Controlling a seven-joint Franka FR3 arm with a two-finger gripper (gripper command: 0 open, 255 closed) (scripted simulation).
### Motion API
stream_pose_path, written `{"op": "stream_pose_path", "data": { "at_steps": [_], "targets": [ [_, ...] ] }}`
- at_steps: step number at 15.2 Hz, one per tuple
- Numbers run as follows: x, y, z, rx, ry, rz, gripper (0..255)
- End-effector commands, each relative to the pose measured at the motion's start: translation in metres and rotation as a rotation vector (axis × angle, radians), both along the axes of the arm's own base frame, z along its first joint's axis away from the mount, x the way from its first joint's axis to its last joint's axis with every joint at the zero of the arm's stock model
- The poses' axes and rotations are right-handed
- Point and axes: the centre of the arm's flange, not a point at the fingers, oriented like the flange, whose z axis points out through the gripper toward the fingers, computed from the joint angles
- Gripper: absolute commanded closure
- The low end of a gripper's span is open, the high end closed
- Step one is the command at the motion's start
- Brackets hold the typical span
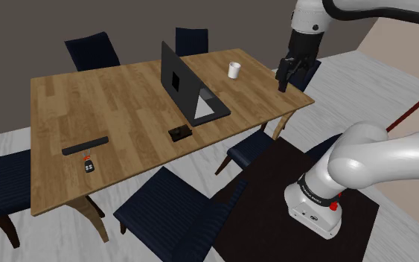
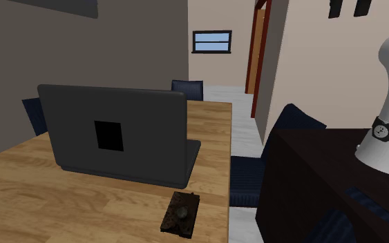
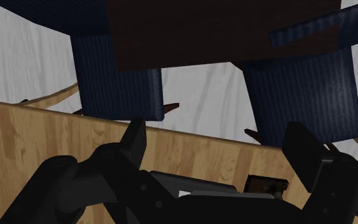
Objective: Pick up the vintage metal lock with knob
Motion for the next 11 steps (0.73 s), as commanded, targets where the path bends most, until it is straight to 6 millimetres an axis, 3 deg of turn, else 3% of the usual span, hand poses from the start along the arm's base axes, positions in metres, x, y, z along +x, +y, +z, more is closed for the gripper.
{"op": "stream_pose_path", "data": {
  "at_steps": [1,11],
  "targets": [
    [0.0,0.0,0.0,0.0,0.0,0.0,0],
    [0.074,0.041,-0.096,-0.021,-0.05,0.005,0]
  ]
}}
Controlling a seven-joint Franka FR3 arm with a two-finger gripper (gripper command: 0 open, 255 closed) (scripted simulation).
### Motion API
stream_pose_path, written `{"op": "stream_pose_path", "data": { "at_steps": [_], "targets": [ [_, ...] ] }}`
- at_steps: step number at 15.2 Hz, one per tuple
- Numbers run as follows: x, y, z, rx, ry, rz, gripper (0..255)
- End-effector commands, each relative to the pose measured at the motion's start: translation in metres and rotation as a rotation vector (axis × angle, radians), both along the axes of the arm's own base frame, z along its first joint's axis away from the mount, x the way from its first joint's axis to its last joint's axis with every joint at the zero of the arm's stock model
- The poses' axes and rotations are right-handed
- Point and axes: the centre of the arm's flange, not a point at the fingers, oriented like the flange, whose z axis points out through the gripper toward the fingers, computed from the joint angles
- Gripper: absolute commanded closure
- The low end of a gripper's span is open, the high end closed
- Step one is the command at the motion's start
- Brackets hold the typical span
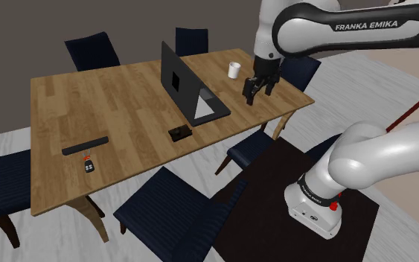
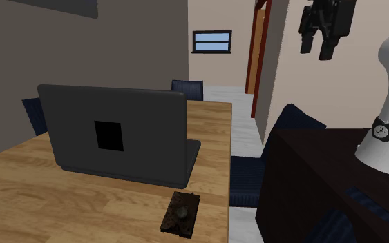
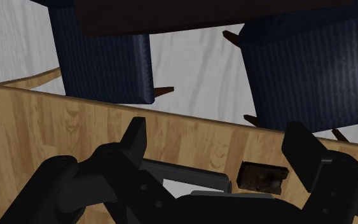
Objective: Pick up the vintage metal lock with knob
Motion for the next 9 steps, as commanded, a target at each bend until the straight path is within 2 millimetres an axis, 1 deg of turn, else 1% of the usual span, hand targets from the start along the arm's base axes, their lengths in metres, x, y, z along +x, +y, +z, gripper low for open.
{"op": "stream_pose_path", "data": {
  "at_steps": [1,9],
  "targets": [
    [0.016,0.01,-0.023,-0.003,-0.013,0.001,0],
    [0.079,0.041,-0.097,-0.02,-0.052,0.005,0]
  ]
}}
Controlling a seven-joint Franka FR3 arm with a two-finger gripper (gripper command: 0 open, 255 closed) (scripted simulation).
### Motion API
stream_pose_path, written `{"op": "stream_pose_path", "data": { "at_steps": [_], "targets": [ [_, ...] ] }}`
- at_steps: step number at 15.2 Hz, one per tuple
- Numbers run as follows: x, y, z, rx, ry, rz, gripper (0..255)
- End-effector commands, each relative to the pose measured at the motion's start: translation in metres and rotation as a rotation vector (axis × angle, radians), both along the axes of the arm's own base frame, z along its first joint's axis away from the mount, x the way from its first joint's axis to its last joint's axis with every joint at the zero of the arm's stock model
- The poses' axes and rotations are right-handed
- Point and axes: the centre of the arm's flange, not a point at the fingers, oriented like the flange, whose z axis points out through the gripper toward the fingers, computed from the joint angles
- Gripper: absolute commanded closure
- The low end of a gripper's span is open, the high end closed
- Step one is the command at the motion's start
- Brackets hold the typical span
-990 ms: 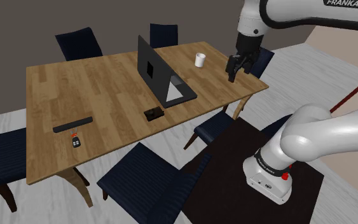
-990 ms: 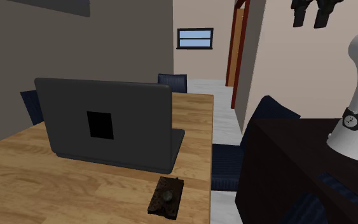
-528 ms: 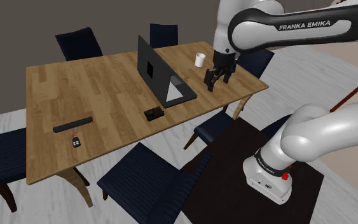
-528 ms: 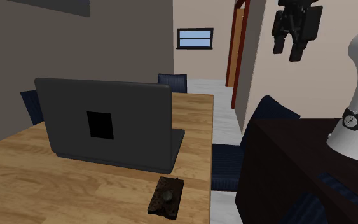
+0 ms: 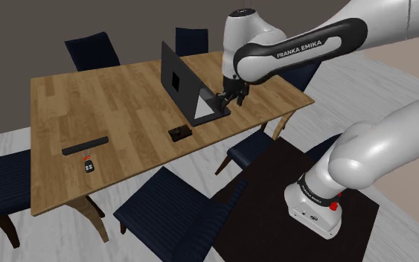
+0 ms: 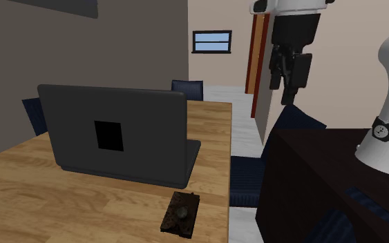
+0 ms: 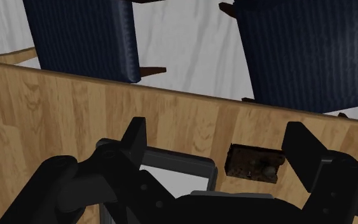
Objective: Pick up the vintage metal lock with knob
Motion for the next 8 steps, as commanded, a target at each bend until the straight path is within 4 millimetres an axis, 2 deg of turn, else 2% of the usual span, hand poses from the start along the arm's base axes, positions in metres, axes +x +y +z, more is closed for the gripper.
{"op": "stream_pose_path", "data": {
  "at_steps": [1,8],
  "targets": [
    [0.014,0.007,-0.021,-0.003,-0.012,0.001,0],
    [0.071,0.033,-0.084,-0.017,-0.047,0.005,0]
  ]
}}
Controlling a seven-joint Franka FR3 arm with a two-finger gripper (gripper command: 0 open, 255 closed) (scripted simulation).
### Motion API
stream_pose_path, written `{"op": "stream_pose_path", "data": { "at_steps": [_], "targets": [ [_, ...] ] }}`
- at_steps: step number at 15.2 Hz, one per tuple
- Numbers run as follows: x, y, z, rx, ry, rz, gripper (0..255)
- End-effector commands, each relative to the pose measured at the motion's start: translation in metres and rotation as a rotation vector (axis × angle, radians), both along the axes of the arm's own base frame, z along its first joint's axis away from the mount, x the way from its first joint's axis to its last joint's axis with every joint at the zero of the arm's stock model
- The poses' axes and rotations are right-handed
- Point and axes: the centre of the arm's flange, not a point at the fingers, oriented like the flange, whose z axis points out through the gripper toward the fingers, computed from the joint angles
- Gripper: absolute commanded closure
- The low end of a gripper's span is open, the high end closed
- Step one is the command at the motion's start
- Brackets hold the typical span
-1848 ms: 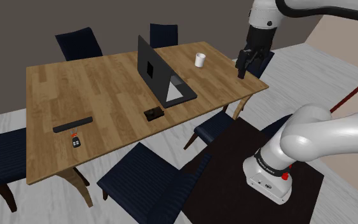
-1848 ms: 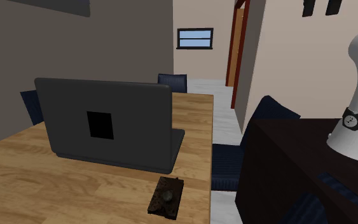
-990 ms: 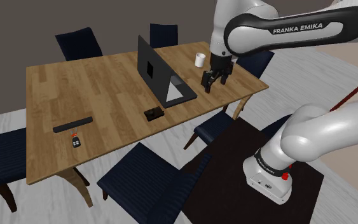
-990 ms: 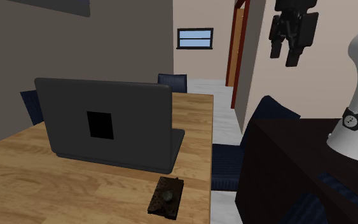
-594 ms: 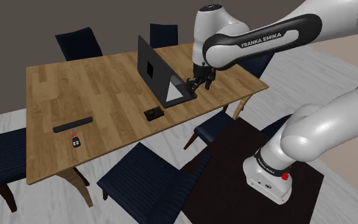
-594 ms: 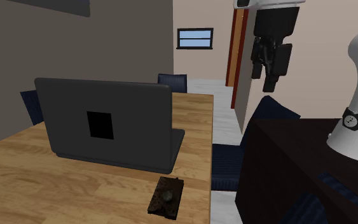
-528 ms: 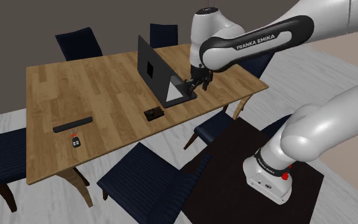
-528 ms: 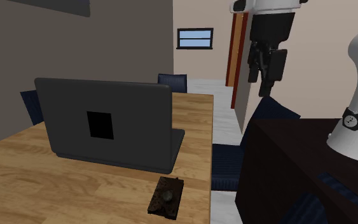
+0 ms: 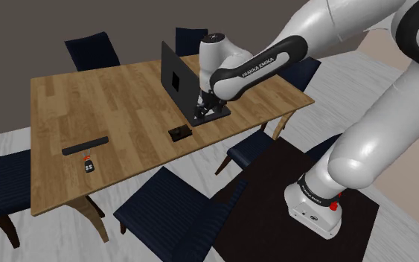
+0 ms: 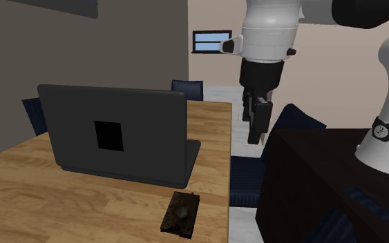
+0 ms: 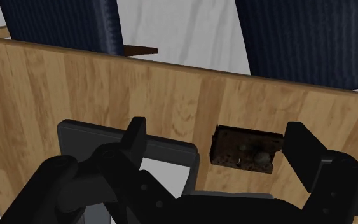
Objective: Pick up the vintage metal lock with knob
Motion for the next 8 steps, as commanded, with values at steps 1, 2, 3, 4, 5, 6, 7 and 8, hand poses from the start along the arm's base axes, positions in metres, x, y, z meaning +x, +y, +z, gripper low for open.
{"op": "stream_pose_path", "data": {
  "at_steps": [1,2,3,4,5,6,7,8],
  "targets": [
    [0.016,0.006,-0.017,-0.003,-0.011,0.001,0],
    [0.024,0.01,-0.026,-0.006,-0.016,0.001,0],
    [0.033,0.013,-0.035,-0.008,-0.021,0.002,0],
    [0.041,0.017,-0.044,-0.01,-0.026,0.002,0],
    [0.05,0.021,-0.052,-0.012,-0.031,0.003,0],
    [0.058,0.024,-0.061,-0.014,-0.036,0.003,0],
    [0.067,0.028,-0.07,-0.016,-0.041,0.004,0],
    [0.076,0.032,-0.079,-0.018,-0.046,0.004,0]
  ]
}}
